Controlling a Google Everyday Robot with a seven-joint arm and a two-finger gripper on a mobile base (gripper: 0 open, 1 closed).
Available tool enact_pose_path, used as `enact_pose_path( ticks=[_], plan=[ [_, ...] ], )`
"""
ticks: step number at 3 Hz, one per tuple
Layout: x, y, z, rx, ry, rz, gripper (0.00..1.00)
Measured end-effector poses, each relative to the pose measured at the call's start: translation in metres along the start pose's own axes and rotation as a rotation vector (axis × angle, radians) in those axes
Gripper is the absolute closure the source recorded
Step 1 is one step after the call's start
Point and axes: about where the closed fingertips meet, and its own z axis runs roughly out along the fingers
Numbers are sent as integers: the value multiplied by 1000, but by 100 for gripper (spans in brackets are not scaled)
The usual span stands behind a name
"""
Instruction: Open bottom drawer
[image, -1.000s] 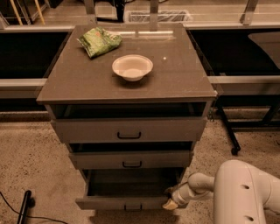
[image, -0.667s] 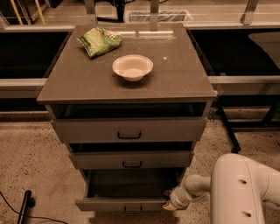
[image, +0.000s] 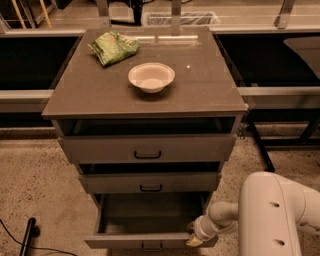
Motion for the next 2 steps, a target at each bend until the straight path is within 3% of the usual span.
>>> enact_pose_path(
  ticks=[2],
  plan=[
    [-12,12,-10,-48,-132,-88,0]
  ],
)
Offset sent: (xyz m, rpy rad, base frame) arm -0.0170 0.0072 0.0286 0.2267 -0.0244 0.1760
